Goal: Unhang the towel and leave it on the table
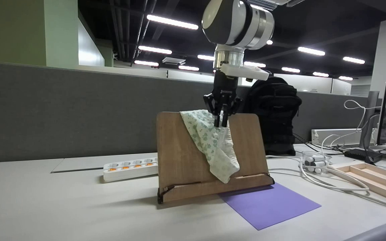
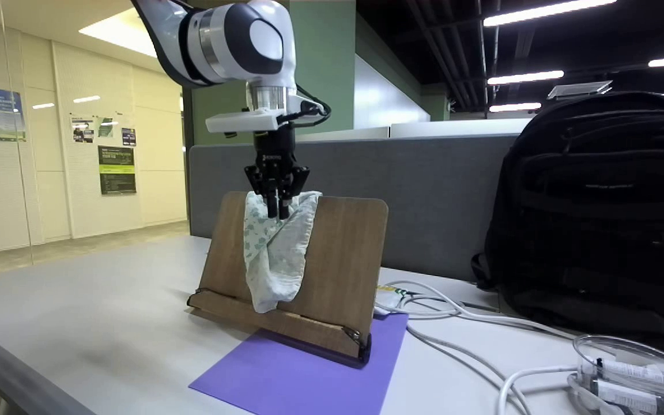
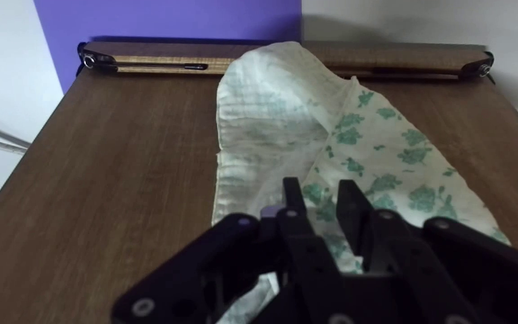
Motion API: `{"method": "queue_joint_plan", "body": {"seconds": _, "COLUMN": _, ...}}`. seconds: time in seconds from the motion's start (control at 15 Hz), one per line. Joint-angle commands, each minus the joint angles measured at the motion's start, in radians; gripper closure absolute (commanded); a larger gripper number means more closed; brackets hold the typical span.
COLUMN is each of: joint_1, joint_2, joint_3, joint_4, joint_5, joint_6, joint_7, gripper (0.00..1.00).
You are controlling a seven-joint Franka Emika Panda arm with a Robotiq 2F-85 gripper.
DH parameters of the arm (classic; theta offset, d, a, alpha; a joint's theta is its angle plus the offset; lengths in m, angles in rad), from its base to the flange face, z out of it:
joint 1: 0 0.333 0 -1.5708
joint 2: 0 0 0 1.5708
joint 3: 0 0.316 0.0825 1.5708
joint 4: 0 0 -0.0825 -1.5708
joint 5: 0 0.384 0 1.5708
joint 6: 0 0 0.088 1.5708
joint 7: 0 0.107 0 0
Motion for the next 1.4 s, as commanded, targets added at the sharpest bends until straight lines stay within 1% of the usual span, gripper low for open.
{"method": "queue_joint_plan", "body": {"seconds": 0.0, "joint_1": 0.002, "joint_2": 0.006, "joint_3": 0.001, "joint_4": 0.024, "joint_5": 0.016, "joint_6": -0.026, "joint_7": -0.008, "gripper": 0.99}}
{"method": "queue_joint_plan", "body": {"seconds": 0.07, "joint_1": 0.002, "joint_2": 0.005, "joint_3": 0.001, "joint_4": 0.023, "joint_5": 0.018, "joint_6": -0.028, "joint_7": -0.009, "gripper": 1.00}}
{"method": "queue_joint_plan", "body": {"seconds": 0.4, "joint_1": 0.003, "joint_2": -0.010, "joint_3": 0.003, "joint_4": 0.013, "joint_5": 0.012, "joint_6": -0.043, "joint_7": -0.008, "gripper": 1.00}}
{"method": "queue_joint_plan", "body": {"seconds": 0.47, "joint_1": 0.002, "joint_2": -0.013, "joint_3": 0.004, "joint_4": 0.013, "joint_5": 0.014, "joint_6": -0.049, "joint_7": -0.015, "gripper": 0.84}}
{"method": "queue_joint_plan", "body": {"seconds": 0.53, "joint_1": 0.004, "joint_2": -0.022, "joint_3": 0.007, "joint_4": 0.009, "joint_5": 0.020, "joint_6": -0.053, "joint_7": -0.023, "gripper": 0.73}}
{"method": "queue_joint_plan", "body": {"seconds": 0.67, "joint_1": 0.008, "joint_2": -0.046, "joint_3": 0.014, "joint_4": 0.000, "joint_5": 0.020, "joint_6": -0.044, "joint_7": -0.037, "gripper": 0.61}}
{"method": "queue_joint_plan", "body": {"seconds": 0.73, "joint_1": 0.011, "joint_2": -0.057, "joint_3": 0.017, "joint_4": -0.004, "joint_5": 0.014, "joint_6": -0.033, "joint_7": -0.035, "gripper": 0.53}}
{"method": "queue_joint_plan", "body": {"seconds": 0.8, "joint_1": 0.015, "joint_2": -0.071, "joint_3": 0.019, "joint_4": -0.009, "joint_5": 0.007, "joint_6": -0.012, "joint_7": -0.034, "gripper": 0.46}}
{"method": "queue_joint_plan", "body": {"seconds": 1.07, "joint_1": 0.026, "joint_2": -0.090, "joint_3": 0.023, "joint_4": -0.015, "joint_5": -0.005, "joint_6": 0.127, "joint_7": 0.012, "gripper": 0.19}}
{"method": "queue_joint_plan", "body": {"seconds": 1.2, "joint_1": 0.026, "joint_2": -0.083, "joint_3": 0.021, "joint_4": -0.010, "joint_5": -0.009, "joint_6": 0.167, "joint_7": 0.024, "gripper": 0.05}}
{"method": "queue_joint_plan", "body": {"seconds": 1.27, "joint_1": 0.025, "joint_2": -0.079, "joint_3": 0.019, "joint_4": -0.009, "joint_5": -0.012, "joint_6": 0.176, "joint_7": 0.030, "gripper": 0.01}}
{"method": "queue_joint_plan", "body": {"seconds": 1.33, "joint_1": 0.023, "joint_2": -0.076, "joint_3": 0.016, "joint_4": -0.010, "joint_5": -0.021, "joint_6": 0.180, "joint_7": 0.039, "gripper": 0.00}}
